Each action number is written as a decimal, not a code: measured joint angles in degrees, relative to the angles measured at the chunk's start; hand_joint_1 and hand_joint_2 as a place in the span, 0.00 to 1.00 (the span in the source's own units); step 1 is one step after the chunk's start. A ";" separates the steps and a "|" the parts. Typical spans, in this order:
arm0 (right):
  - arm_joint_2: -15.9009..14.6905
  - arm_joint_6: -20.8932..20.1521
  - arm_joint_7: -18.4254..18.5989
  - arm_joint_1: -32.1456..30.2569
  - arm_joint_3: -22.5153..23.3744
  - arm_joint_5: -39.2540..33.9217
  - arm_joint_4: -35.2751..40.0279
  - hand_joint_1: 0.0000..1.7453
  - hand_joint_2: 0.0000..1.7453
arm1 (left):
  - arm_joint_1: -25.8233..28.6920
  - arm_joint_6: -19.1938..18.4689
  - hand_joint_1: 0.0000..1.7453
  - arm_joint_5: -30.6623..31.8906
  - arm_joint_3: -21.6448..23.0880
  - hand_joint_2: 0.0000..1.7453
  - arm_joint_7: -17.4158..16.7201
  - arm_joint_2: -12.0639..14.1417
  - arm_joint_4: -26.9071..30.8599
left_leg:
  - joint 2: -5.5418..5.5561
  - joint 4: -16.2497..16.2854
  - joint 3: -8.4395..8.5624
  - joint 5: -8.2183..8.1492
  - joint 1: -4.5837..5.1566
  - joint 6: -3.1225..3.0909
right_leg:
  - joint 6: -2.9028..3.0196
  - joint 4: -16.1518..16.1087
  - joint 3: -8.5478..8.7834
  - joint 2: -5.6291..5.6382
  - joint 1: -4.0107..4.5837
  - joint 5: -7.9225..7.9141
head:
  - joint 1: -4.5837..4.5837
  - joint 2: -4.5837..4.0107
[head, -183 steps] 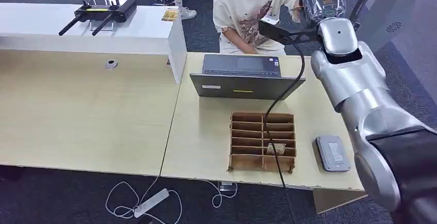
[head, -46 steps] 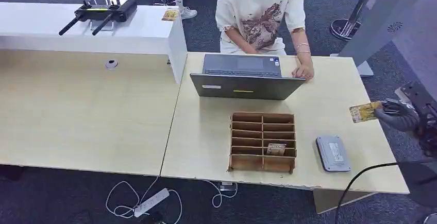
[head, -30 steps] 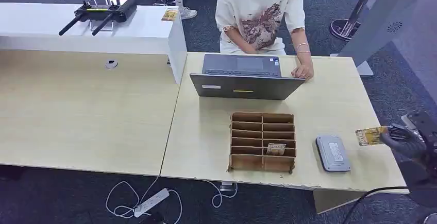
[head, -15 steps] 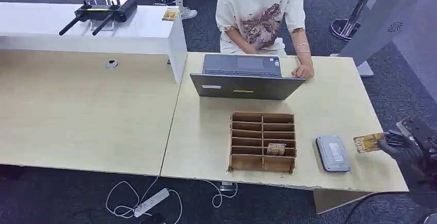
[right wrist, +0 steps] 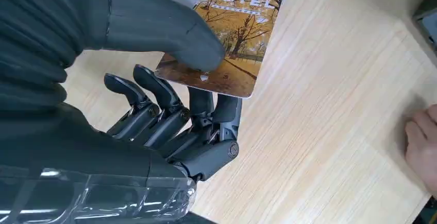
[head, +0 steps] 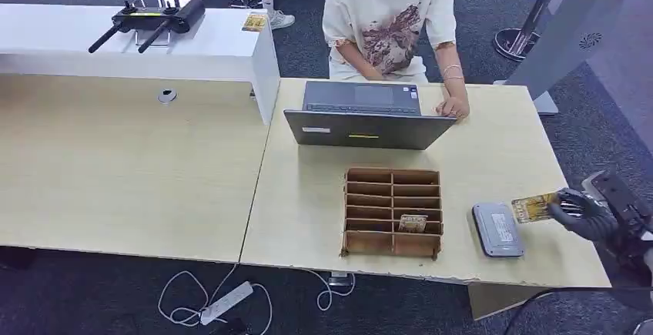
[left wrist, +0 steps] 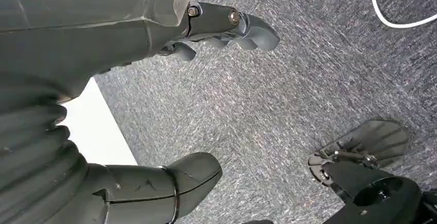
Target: Pass the card to the sensor for recognition and then transmit it.
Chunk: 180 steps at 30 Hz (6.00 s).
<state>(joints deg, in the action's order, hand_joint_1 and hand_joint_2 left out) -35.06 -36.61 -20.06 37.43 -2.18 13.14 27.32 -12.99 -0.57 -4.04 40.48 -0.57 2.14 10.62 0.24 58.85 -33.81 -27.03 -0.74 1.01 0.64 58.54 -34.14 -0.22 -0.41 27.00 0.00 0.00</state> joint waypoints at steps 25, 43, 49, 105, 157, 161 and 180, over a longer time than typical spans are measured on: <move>3.59 4.09 4.79 0.51 -9.58 3.26 -0.72 1.00 1.00 | 0.04 -1.29 0.00 2.89 -3.72 1.00 -0.96 -0.11 0.48 | 0.00 0.00 0.01 0.00 0.00 0.00 | 0.00 0.01 0.01 0.00 0.00 0.00 | -0.02 0.00; 4.15 5.71 6.62 0.99 -10.86 3.32 -1.64 1.00 1.00 | 0.04 -1.22 0.00 3.54 -4.83 1.00 -1.11 -0.11 0.50 | 0.00 0.00 0.01 0.01 0.00 -0.01 | 0.00 0.01 0.02 0.00 0.00 0.00 | -0.02 0.00; 4.48 5.60 6.05 1.32 -11.06 1.97 -1.62 1.00 1.00 | 0.05 -1.22 0.00 3.87 -5.36 1.00 -1.09 -0.11 0.50 | 0.00 0.00 0.01 0.01 0.00 -0.01 | 0.00 0.01 0.02 0.00 0.00 0.00 | -0.02 0.00; 23.46 39.94 11.39 35.85 -25.56 30.35 7.21 1.00 1.00 | -0.19 -2.47 0.00 15.26 -13.38 1.00 -0.70 -2.84 1.90 | -0.17 0.00 0.00 0.20 0.01 0.05 | 0.01 0.21 -0.14 0.21 -0.08 -0.09 | -0.02 0.00; 36.35 40.46 24.90 41.37 -41.62 56.35 -7.56 0.00 1.00 | -1.17 -7.76 0.00 25.14 -20.59 1.00 -2.34 -4.15 2.38 | -0.13 0.02 0.04 0.21 0.01 0.07 | 0.01 0.18 -0.13 0.17 -0.01 -0.10 | 0.00 0.00; 36.31 40.77 25.62 41.34 -40.85 56.32 -7.65 0.00 1.00 | -1.19 -7.76 0.00 25.73 -21.18 1.00 -2.40 -4.31 2.38 | -0.13 0.02 0.04 0.21 0.01 0.07 | 0.01 0.18 -0.13 0.17 -0.01 -0.10 | 0.00 0.00; 33.07 50.10 16.12 40.11 -20.93 42.62 -4.26 0.00 1.00 | -1.06 -6.58 0.00 29.60 -25.15 1.00 -2.82 -4.90 2.38 | -0.09 0.03 0.03 0.21 0.02 0.07 | 0.01 0.16 -0.12 0.15 -0.03 -0.10 | 0.00 0.00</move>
<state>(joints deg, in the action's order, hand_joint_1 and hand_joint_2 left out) -1.99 13.48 -3.95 77.53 -23.11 55.76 23.06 -14.05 -7.15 25.55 15.32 -3.39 -2.75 13.00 0.15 58.88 -33.78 -26.82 -0.72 1.08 0.65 58.70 -34.25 -0.08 -0.44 26.89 0.00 0.00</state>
